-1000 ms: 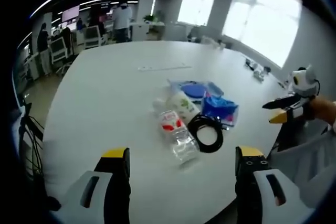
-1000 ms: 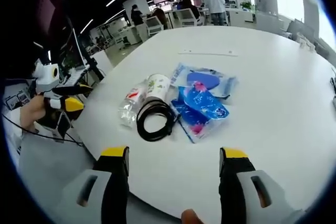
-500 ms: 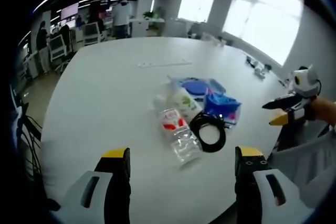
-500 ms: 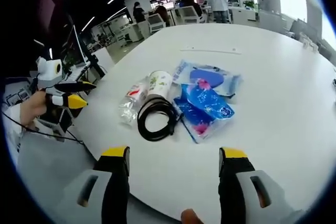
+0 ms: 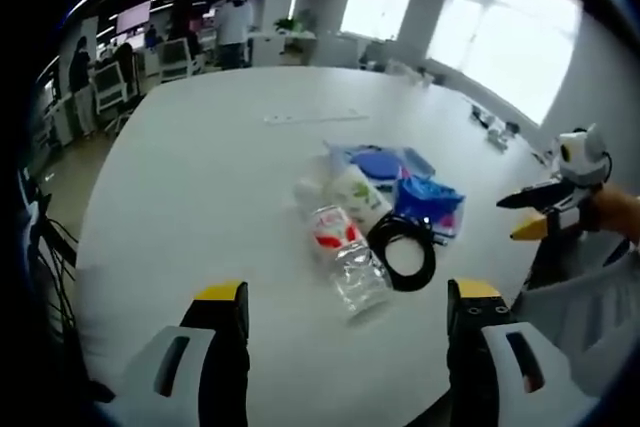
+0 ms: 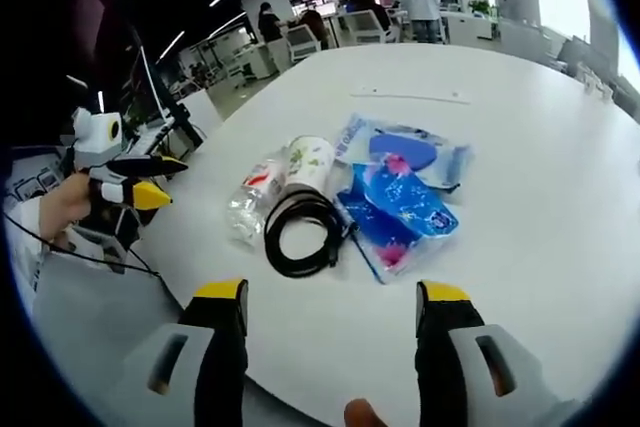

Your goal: Arrange the tabletop items into an orderly group along one side of the table until the central work area is clear of visible clutter.

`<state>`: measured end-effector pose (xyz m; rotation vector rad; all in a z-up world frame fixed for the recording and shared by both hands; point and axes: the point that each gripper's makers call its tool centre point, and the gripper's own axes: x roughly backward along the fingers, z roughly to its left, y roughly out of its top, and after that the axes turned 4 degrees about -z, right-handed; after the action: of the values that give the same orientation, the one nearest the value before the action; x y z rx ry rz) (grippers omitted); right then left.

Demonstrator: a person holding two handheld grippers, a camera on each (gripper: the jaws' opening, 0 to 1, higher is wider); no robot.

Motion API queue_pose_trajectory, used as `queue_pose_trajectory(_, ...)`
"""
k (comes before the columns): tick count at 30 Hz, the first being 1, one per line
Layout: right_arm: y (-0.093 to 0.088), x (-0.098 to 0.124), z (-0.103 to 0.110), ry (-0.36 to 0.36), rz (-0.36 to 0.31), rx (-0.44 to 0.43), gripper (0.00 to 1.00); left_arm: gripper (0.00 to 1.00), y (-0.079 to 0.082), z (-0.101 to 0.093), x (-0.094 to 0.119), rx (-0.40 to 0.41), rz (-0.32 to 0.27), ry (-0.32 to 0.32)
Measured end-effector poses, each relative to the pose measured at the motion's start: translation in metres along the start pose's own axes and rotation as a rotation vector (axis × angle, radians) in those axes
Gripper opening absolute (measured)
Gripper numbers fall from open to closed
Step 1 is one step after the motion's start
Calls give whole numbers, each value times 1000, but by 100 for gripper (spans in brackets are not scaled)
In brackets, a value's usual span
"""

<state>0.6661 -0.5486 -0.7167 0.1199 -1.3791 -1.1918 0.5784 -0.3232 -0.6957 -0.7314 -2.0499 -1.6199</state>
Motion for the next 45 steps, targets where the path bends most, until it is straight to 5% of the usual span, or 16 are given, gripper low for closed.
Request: queue_pose_trajectory(45,-9,-10,-5,15,-13,-57,64,75,-5,5,-42,76,77,-4)
